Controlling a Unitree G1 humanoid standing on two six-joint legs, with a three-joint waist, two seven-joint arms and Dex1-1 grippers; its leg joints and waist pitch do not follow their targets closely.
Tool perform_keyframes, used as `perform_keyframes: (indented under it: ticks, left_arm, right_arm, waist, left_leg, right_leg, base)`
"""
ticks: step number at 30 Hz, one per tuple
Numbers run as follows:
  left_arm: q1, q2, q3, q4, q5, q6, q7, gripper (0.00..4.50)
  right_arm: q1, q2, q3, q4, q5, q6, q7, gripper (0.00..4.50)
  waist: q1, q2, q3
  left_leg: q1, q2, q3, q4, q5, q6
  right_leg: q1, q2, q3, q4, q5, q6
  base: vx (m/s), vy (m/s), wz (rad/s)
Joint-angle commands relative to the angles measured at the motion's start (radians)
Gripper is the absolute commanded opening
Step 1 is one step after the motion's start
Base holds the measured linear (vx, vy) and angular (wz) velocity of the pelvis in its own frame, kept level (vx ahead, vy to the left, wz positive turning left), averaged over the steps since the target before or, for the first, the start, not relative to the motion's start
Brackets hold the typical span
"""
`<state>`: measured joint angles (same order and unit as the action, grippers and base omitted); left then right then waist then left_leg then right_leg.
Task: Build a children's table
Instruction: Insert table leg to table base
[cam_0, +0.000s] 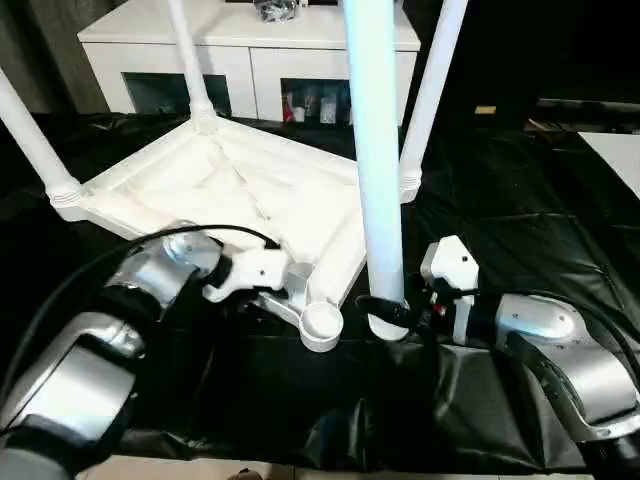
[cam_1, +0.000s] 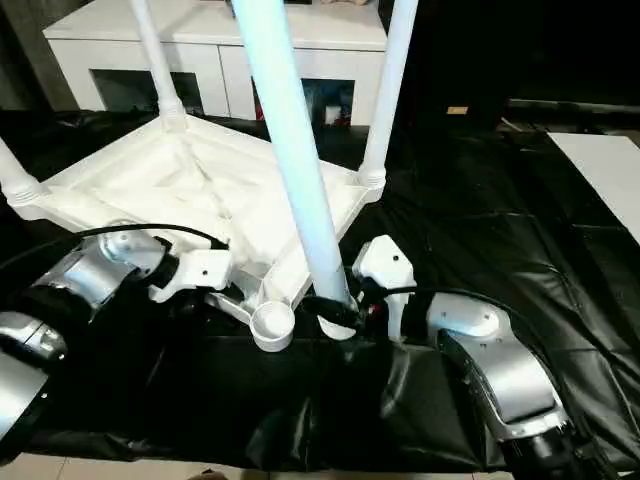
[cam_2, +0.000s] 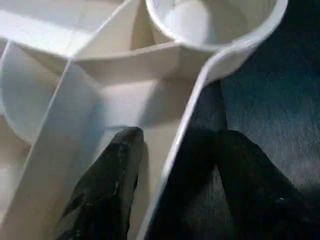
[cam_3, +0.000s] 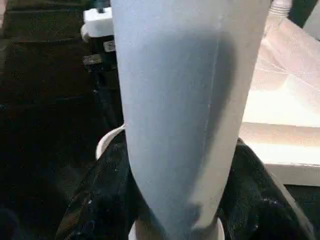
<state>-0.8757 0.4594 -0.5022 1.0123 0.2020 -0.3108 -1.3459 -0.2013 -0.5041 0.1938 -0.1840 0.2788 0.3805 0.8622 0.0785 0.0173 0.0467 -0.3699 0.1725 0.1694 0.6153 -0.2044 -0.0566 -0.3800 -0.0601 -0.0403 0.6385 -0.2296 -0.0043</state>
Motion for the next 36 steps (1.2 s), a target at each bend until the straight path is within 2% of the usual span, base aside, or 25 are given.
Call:
perform_keyframes:
  ticks: [1, 3, 4, 5, 9, 10, 14, 17, 19, 21, 22, 23, 26, 27, 28, 29, 30, 33, 34, 35, 36]
  left_arm:
    - [-0.028, 0.002, -0.01, 0.023, 0.026, -0.016, -0.012, 2.32]
    - [-0.034, 0.0, -0.01, 0.038, 0.031, -0.025, -0.01, 2.23]
    - [-0.039, 0.001, -0.01, 0.051, 0.037, -0.029, -0.016, 1.98]
    - [-0.041, 0.002, -0.008, 0.055, 0.037, -0.028, -0.02, 1.93]
    - [-0.047, 0.003, -0.008, 0.065, 0.042, -0.015, -0.037, 1.76]
    - [-0.048, 0.003, -0.01, 0.069, 0.044, -0.006, -0.045, 1.52]
    - [-0.044, 0.002, -0.012, 0.075, 0.048, 0.017, -0.059, 1.44]
    - [-0.033, 0.002, -0.017, 0.081, 0.068, 0.017, -0.031, 1.09]
    - [-0.016, 0.0, -0.007, 0.069, 0.061, 0.049, -0.028, 1.08]
    - [0.017, -0.01, 0.03, 0.032, 0.024, 0.133, -0.013, 0.79]
    - [0.018, -0.011, 0.032, 0.031, 0.023, 0.137, -0.012, 0.74]
    - [0.032, -0.017, 0.048, 0.013, 0.005, 0.161, -0.002, 0.74]
    - [0.102, -0.043, 0.125, -0.078, -0.065, 0.257, 0.095, 0.66]
    - [0.105, -0.044, 0.127, -0.082, -0.066, 0.261, 0.097, 0.63]
    - [0.145, -0.05, 0.149, -0.135, -0.087, 0.313, 0.113, 0.62]
    - [0.173, -0.057, 0.164, -0.173, -0.092, 0.355, 0.147, 0.61]
    - [0.201, -0.06, 0.176, -0.216, -0.091, 0.396, 0.171, 0.56]
    - [0.29, -0.066, 0.184, -0.34, -0.069, 0.468, 0.234, 0.46]
    - [0.322, -0.072, 0.19, -0.393, -0.074, 0.491, 0.24, 0.44]
    - [0.333, -0.074, 0.193, -0.412, -0.076, 0.5, 0.24, 0.41]
    - [0.364, -0.077, 0.188, -0.471, -0.081, 0.489, 0.231, 0.36]
  right_arm:
    - [0.002, -0.012, 0.001, -0.033, 0.017, 0.004, 0.023, 1.86]
    - [0.007, -0.014, -0.002, -0.038, 0.027, 0.009, 0.034, 1.86]
    - [0.013, -0.012, -0.012, -0.047, 0.048, 0.019, 0.042, 1.86]
    - [0.015, -0.01, -0.016, -0.05, 0.054, 0.022, 0.04, 1.86]
    - [0.012, -0.006, -0.015, -0.039, 0.044, 0.014, 0.032, 1.86]
    - [0.012, -0.004, -0.014, -0.037, 0.042, 0.012, 0.029, 1.86]
    - [0.01, 0.002, -0.014, -0.036, 0.038, 0.01, 0.019, 1.86]
    - [0.006, 0.004, -0.017, -0.027, 0.034, 0.003, 0.01, 1.86]
    - [0.001, 0.01, -0.022, -0.017, 0.028, -0.007, -0.007, 1.86]
    - [-0.013, 0.027, -0.039, 0.008, 0.013, -0.022, -0.045, 1.86]
    - [-0.013, 0.027, -0.04, 0.009, 0.013, -0.022, -0.046, 1.86]
    - [-0.02, 0.035, -0.049, 0.022, 0.005, -0.026, -0.066, 1.86]
    - [-0.054, 0.071, -0.096, 0.084, -0.02, -0.031, -0.164, 1.86]
    - [-0.055, 0.072, -0.097, 0.086, -0.021, -0.031, -0.167, 1.86]
    - [-0.067, 0.082, -0.113, 0.109, -0.031, -0.035, -0.202, 1.86]
    - [-0.074, 0.089, -0.122, 0.122, -0.029, -0.03, -0.22, 1.86]
    - [-0.079, 0.095, -0.128, 0.133, -0.031, -0.029, -0.233, 1.86]
    - [-0.091, 0.104, -0.135, 0.154, -0.036, -0.026, -0.257, 1.86]
    - [-0.094, 0.107, -0.136, 0.158, -0.036, -0.026, -0.259, 1.86]
    - [-0.094, 0.108, -0.137, 0.159, -0.036, -0.027, -0.259, 1.86]
    - [-0.098, 0.113, -0.139, 0.166, -0.037, -0.026, -0.262, 1.86]
  waist:
    - [0.004, 0.006, -0.064]
    - [0.005, 0.006, -0.064]
    - [0.007, 0.009, -0.063]
    - [0.009, 0.01, -0.063]
    - [0.01, 0.008, -0.063]
    - [0.01, 0.009, -0.063]
    - [0.009, 0.007, -0.062]
    - [0.01, 0.008, -0.061]
    - [0.009, 0.006, -0.059]
    - [0.007, 0.006, -0.058]
    - [0.004, 0.005, -0.057]
    - [0.006, 0.006, -0.058]
    - [-0.002, 0.003, -0.057]
    - [-0.002, 0.003, -0.057]
    - [-0.002, 0.006, -0.057]
    - [-0.006, 0.0, -0.057]
    - [-0.014, -0.002, -0.059]
    - [-0.025, 0.0, -0.057]
    - [-0.028, -0.005, -0.055]
    - [-0.028, -0.003, -0.057]
    - [-0.032, -0.011, -0.055]
  left_leg:
    - [0.016, 0.061, -0.023, -0.075, -0.122, 0.037]
    - [0.016, 0.062, -0.023, -0.075, -0.132, 0.036]
    - [0.015, 0.062, -0.023, -0.076, -0.136, 0.035]
    - [0.017, 0.063, -0.023, -0.076, -0.143, 0.034]
    - [0.017, 0.063, -0.023, -0.078, -0.143, 0.025]
    - [0.017, 0.063, -0.023, -0.078, -0.144, 0.025]
    - [0.017, 0.064, -0.023, -0.079, -0.14, 0.026]
    - [0.017, 0.064, -0.023, -0.08, -0.149, 0.024]
    - [0.017, 0.064, -0.023, -0.081, -0.157, 0.02]
    - [0.015, 0.064, -0.023, -0.083, -0.158, 0.014]
    - [0.016, 0.062, -0.022, -0.083, -0.159, 0.015]
    - [0.019, 0.062, -0.021, -0.082, -0.165, 0.015]
    - [0.015, 0.061, -0.018, -0.083, -0.156, 0.013]
    - [0.015, 0.061, -0.018, -0.083, -0.156, 0.013]
    - [0.012, 0.059, -0.018, -0.081, -0.15, 0.023]
    - [0.009, 0.058, -0.017, -0.081, -0.145, 0.027]
    - [0.008, 0.06, -0.018, -0.083, -0.134, 0.031]
    - [0.003, 0.056, -0.018, -0.081, -0.126, 0.046]
    - [0.004, 0.055, -0.016, -0.082, -0.13, 0.053]
    - [0.006, 0.056, -0.016, -0.081, -0.125, 0.054]
    - [0.002, 0.054, -0.015, -0.081, -0.112, 0.063]
  right_leg:
    - [0.054, -0.092, 0.05, -0.062, 0.122, -0.29]
    - [0.054, -0.093, 0.051, -0.064, 0.107, -0.293]
    - [0.054, -0.094, 0.051, -0.065, 0.097, -0.294]
    - [0.054, -0.095, 0.052, -0.066, 0.091, -0.295]
    - [0.053, -0.093, 0.051, -0.064, 0.097, -0.298]
    - [0.053, -0.094, 0.051, -0.065, 0.095, -0.298]
    - [0.052, -0.094, 0.051, -0.064, 0.105, -0.302]
    - [0.052, -0.095, 0.051, -0.066, 0.088, -0.299]
    - [0.052, -0.096, 0.052, -0.069, 0.064, -0.295]
    - [0.051, -0.096, 0.052, -0.069, 0.048, -0.293]
    - [0.05, -0.095, 0.052, -0.07, 0.038, -0.294]
    - [0.049, -0.096, 0.054, -0.074, 0.012, -0.29]
    - [0.048, -0.095, 0.051, -0.072, -0.004, -0.297]
    - [0.048, -0.095, 0.051, -0.072, -0.004, -0.297]
    - [0.049, -0.096, 0.053, -0.076, -0.031, -0.289]
    - [0.05, -0.093, 0.052, -0.076, -0.03, -0.285]
    - [0.052, -0.094, 0.05, -0.073, -0.019, -0.283]
    - [0.052, -0.091, 0.048, -0.078, -0.038, -0.273]
    - [0.05, -0.089, 0.048, -0.086, -0.075, -0.26]
    - [0.05, -0.09, 0.049, -0.084, -0.078, -0.258]
    - [0.049, -0.086, 0.048, -0.087, -0.079, -0.25]
  base:
    - [0.0, 0.0, 0.0]
    - [0.0, 0.0, 0.0]
    - [0.0, 0.0, 0.0]
    - [0.0, 0.0, 0.0]
    - [0.0, 0.0, 0.0]
    - [0.0, 0.0, 0.0]
    - [0.0, 0.0, 0.0]
    - [0.0, 0.0, 0.0]
    - [0.0, 0.0, 0.0]
    - [0.0, 0.0, 0.0]
    - [0.0, 0.0, 0.0]
    - [0.0, 0.0, 0.0]
    - [0.0, 0.0, 0.0]
    - [0.0, 0.0, 0.0]
    - [0.0, 0.0, 0.0]
    - [0.0, 0.0, 0.0]
    - [0.0, 0.0, 0.0]
    - [0.0, 0.0, 0.0]
    - [0.0, 0.0, 0.0]
    - [0.0, 0.0, 0.0]
    - [0.0, 0.0, 0.0]
